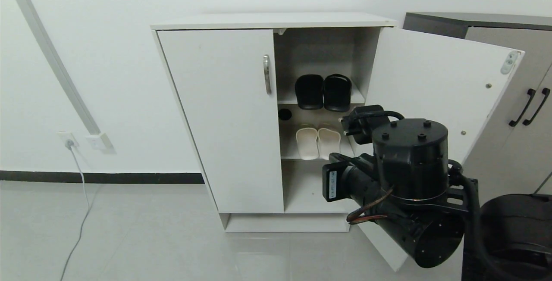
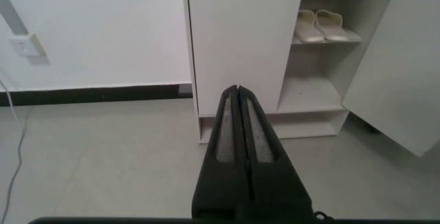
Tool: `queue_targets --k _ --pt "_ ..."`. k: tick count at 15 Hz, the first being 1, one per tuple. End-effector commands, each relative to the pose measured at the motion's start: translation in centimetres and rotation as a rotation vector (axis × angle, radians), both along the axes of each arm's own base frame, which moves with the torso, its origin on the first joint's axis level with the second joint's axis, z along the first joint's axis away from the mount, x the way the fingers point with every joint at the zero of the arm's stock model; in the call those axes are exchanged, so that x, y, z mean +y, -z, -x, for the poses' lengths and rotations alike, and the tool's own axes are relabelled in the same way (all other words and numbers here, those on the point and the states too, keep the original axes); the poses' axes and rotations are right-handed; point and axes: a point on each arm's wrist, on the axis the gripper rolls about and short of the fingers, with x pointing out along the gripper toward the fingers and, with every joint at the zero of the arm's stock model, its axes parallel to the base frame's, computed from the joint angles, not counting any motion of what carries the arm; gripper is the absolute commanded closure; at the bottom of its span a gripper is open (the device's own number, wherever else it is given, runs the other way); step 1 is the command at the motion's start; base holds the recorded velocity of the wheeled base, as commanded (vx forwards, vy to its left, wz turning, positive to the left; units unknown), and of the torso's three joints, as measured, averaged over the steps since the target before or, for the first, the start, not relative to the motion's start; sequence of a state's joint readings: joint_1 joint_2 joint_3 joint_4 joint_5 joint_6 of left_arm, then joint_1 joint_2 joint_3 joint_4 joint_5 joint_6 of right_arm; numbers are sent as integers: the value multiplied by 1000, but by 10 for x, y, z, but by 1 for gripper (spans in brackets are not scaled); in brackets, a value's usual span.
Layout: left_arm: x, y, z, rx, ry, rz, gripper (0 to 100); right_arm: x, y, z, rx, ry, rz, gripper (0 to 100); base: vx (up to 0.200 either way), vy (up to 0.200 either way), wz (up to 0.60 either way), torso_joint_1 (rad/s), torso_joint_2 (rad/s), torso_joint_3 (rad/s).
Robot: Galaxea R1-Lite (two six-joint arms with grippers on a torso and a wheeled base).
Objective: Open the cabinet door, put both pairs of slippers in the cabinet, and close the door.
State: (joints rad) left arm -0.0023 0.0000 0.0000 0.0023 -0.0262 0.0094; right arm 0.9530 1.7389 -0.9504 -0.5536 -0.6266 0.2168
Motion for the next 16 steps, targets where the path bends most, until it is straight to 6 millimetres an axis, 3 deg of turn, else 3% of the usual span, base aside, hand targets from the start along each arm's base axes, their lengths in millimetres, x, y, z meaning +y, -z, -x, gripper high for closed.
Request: queue_targets --k 1,16 --pt "0 0 0 1 -1 0 100 -4 7 -4 16 12 22 100 0 0 0 0 0 0" --pt "0 0 0 1 -1 0 100 -10 26 -22 46 50 65 100 0 0 0 0 0 0"
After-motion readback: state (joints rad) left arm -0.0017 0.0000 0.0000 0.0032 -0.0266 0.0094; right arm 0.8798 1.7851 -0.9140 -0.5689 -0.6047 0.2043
